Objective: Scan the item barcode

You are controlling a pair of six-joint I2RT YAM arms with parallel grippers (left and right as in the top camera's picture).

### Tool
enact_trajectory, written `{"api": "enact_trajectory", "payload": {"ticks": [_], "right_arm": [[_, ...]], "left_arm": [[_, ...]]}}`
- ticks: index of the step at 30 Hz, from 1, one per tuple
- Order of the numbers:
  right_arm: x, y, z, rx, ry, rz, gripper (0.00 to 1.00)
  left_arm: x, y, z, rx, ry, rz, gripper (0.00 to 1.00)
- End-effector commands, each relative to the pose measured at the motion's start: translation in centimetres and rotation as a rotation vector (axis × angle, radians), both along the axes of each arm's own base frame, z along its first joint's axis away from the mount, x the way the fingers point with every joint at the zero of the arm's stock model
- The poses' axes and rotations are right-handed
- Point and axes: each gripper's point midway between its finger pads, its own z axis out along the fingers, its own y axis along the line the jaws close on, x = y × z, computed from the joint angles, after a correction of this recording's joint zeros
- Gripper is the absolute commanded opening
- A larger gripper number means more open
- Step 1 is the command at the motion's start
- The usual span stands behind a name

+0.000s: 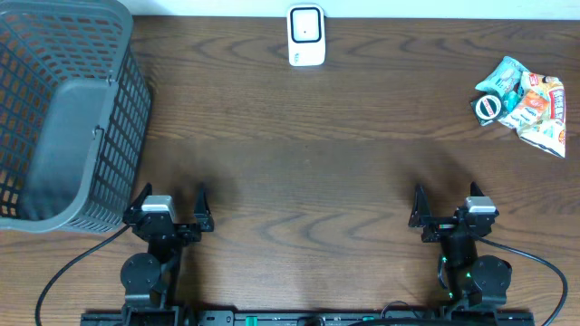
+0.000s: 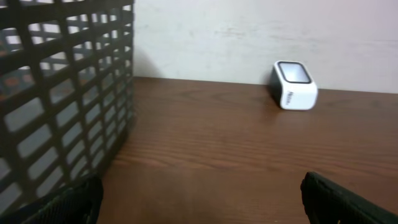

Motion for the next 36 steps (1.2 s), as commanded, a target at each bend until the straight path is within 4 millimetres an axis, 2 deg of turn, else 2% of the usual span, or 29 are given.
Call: {"api": "enact_trajectory", "payload": {"ticks": [1,5,36], "right_arm": [[-0.03,-0.1,-0.02,-0.012,-0.002,-0.004,0.99],[-0.03,-0.1,-0.02,-0.012,-0.002,-0.004,0.99],[-0.03,-0.1,-0.02,-0.012,-0.002,-0.004,0.99]], "left_arm": [[-0.14,1.25,-1.68,0.028,0.053,0.067,1.0],[-0.17,1.71,-1.75,0.029,0.056,0.094,1.0],[-0.15,1.15,-1.74,0.06,0.056,0.063,1.0]]}}
